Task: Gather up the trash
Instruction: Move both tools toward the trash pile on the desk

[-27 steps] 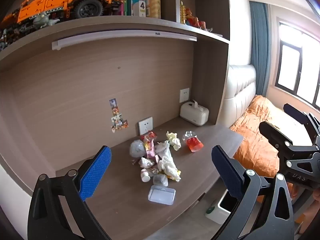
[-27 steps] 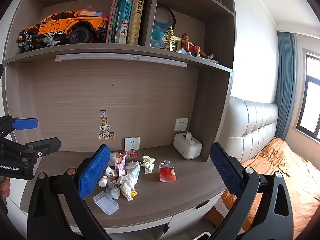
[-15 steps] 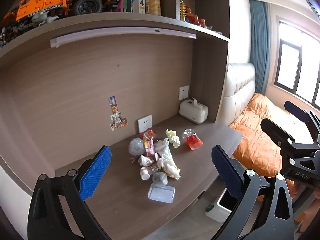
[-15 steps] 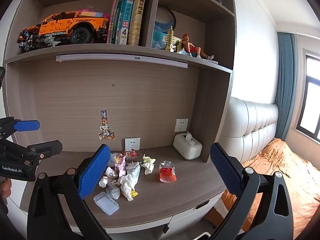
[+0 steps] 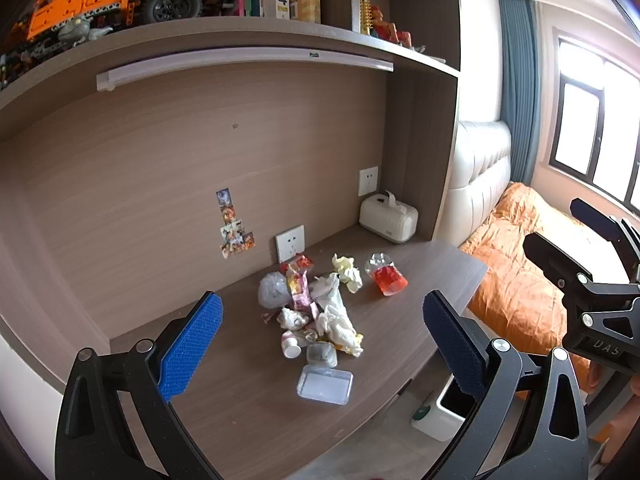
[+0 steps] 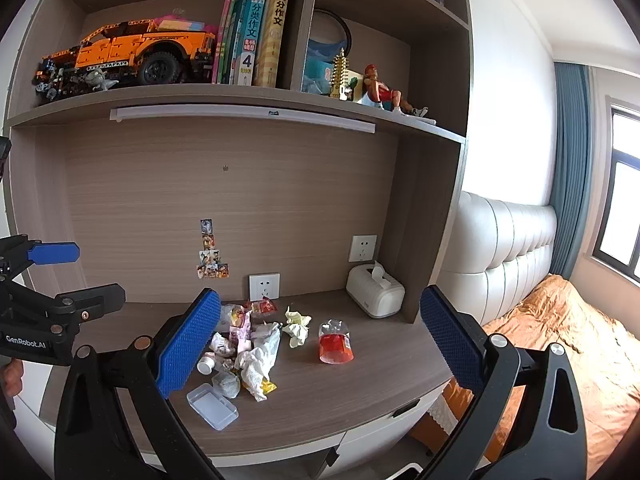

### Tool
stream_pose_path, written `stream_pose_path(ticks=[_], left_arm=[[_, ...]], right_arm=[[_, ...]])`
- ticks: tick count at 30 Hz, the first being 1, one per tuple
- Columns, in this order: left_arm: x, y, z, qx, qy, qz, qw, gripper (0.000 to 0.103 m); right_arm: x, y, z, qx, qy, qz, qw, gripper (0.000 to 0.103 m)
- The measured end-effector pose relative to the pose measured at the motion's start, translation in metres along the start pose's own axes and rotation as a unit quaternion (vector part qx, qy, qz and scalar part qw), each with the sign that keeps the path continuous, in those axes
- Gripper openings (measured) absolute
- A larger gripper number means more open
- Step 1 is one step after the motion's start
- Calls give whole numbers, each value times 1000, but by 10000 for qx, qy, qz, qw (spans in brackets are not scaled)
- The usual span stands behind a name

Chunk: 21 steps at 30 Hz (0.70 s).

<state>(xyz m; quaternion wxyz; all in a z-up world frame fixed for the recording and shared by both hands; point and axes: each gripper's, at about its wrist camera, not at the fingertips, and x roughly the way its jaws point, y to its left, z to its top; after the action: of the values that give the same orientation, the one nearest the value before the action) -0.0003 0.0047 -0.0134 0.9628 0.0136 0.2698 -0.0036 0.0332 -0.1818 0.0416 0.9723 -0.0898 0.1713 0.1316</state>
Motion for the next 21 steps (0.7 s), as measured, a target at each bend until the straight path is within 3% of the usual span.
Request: stream_pose_path(ticks=[15,21], left_arm=[[11,3,-2,-15,73,-42,10000,98],[24,8,-12,21,196,-223,9996,98]], right_arm=[[13,2,0,-20,38,-42,10000,100],[31,6,-2,-129,122,-75,9998,100]])
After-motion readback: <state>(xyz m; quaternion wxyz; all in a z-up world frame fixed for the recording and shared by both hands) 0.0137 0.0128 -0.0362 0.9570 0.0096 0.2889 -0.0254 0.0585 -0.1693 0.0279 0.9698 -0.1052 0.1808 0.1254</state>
